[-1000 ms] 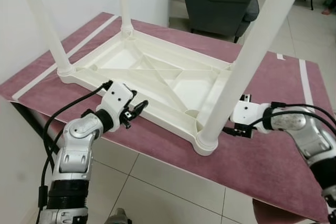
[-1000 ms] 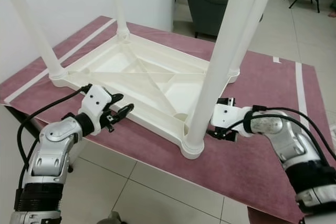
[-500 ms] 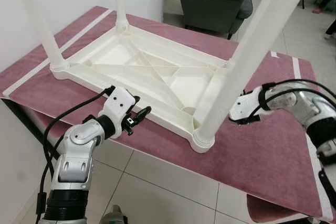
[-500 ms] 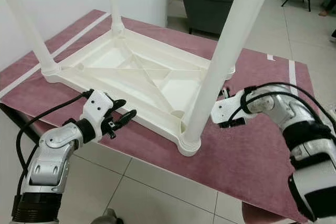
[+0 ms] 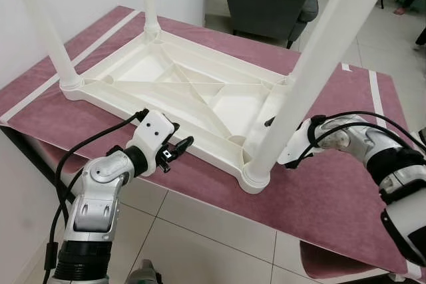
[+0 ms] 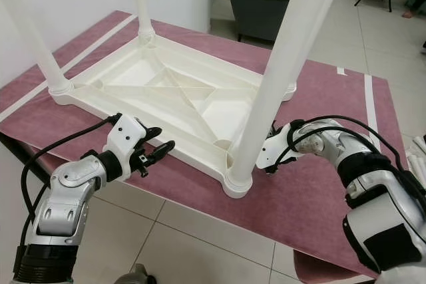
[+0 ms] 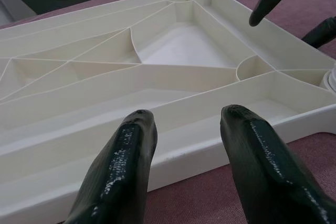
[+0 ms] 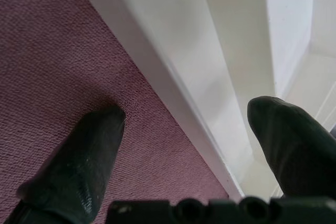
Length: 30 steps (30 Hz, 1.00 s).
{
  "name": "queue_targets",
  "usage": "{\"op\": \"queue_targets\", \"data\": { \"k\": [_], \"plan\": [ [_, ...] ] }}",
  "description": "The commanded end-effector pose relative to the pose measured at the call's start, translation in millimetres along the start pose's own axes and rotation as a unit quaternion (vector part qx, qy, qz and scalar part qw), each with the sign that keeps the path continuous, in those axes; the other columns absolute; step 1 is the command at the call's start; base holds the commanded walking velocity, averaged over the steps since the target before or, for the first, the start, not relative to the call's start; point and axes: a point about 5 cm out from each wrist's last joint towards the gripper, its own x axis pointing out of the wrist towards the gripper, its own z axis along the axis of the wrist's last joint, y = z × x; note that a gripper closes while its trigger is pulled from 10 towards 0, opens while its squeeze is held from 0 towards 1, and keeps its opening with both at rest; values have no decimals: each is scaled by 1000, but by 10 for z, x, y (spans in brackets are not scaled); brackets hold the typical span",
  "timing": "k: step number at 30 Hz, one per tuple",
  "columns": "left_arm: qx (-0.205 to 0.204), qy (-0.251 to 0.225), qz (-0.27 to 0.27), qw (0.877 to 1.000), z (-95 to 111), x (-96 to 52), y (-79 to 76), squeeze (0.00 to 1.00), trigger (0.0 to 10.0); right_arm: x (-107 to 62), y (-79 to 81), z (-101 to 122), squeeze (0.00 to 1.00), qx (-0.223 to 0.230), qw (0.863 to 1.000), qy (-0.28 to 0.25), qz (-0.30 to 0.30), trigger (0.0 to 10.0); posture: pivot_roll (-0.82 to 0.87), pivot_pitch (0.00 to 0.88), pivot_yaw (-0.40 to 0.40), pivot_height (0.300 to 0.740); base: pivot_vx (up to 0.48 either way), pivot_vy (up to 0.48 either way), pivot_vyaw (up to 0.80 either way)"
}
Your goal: Building children table
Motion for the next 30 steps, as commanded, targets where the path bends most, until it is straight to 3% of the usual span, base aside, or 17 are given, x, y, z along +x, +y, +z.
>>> {"op": "queue_targets", "data": {
  "k": [1, 5, 7, 8, 10, 11, 12, 13, 17, 18, 19, 20, 24, 25, 26, 27, 30],
  "plan": [
    [0, 3, 44, 999, 6, -22, 35, 0, 10000, 63, -31, 23, 0, -15, 1000, 1, -6, 10000, 203, 65, -26, 740, 0, 0, 0],
    [0, 5, 47, 999, 5, -34, 31, 0, 10000, 125, -44, 29, 0, -22, 1000, 10, -16, 9765, 210, 70, -29, 740, 0, 0, 0],
    [-1, 7, 49, 999, 2, -45, 27, 0, 10000, 161, -57, 37, 0, -22, 999, 15, -26, 8235, 216, 73, -32, 740, 0, 0, 0],
    [-1, 8, 50, 999, 2, -50, 27, 0, 10000, 174, -61, 41, 0, -24, 999, 17, -28, 5216, 220, 74, -35, 740, 0, 0, 0],
    [-2, 9, 51, 999, 1, -53, 27, 0, 10000, 180, -63, 43, 0, -26, 999, 18, -30, 5216, 221, 74, -36, 740, 0, 0, 0],
    [-2, 10, 52, 999, -1, -58, 27, 0, 10000, 190, -62, 45, 0, -28, 999, 18, -30, 3451, 224, 74, -38, 740, 0, 0, 0],
    [-2, 10, 52, 999, -1, -58, 27, 0, 10000, 190, -62, 45, 0, -28, 999, 18, -30, 3451, 224, 74, -38, 740, 0, 0, 0],
    [-2, 10, 54, 999, -3, -64, 28, 0, 10000, 198, -60, 48, 0, -29, 999, 18, -29, 0, 226, 74, -41, 740, 0, 0, 0],
    [-4, 12, 57, 998, -6, -73, 25, 0, 10000, 195, -70, 41, 0, -21, 999, 16, -17, 0, 228, 71, -45, 740, 0, 0, 0],
    [-4, 12, 58, 998, -5, -73, 24, 0, 10000, 184, -82, 30, 0, -17, 1000, 16, -13, 4039, 228, 71, -45, 740, 0, 0, 0],
    [-4, 12, 58, 998, -5, -73, 24, 0, 10000, 184, -82, 30, 0, -17, 1000, 16, -13, 4039, 228, 71, -45, 740, 0, 0, 0],
    [-4, 12, 58, 998, -5, -72, 21, 0, 10000, 167, -96, 20, 0, -16, 1000, 15, -6, 10000, 227, 69, -47, 740, 0, 0, 0],
    [-5, 11, 58, 998, -3, -68, 15, 0, 10000, 144, -113, 6, 0, -20, 1000, 15, 7, 10000, 227, 69, -47, 740, 0, 0, 0],
    [-5, 11, 58, 998, -4, -62, 12, 0, 10000, 140, -117, 3, 0, -19, 1000, 14, 9, 4353, 219, 61, -51, 740, 0, 0, 0],
    [-5, 11, 58, 998, -4, -62, 12, 0, 10000, 140, -117, 3, 0, -19, 1000, 14, 9, 4353, 219, 61, -51, 740, 0, 0, 0],
    [-6, 10, 58, 998, -4, -54, 9, 0, 10000, 134, -126, -1, 0, -14, 1000, 14, 10, 0, 216, 59, -51, 740, 0, 0, 0],
    [-6, 9, 59, 998, -5, -41, 3, 0, 10000, 121, -128, -16, 0, 12, 1000, 12, 14, 0, 213, 56, -54, 740, 0, 0, 0]
  ]
}}
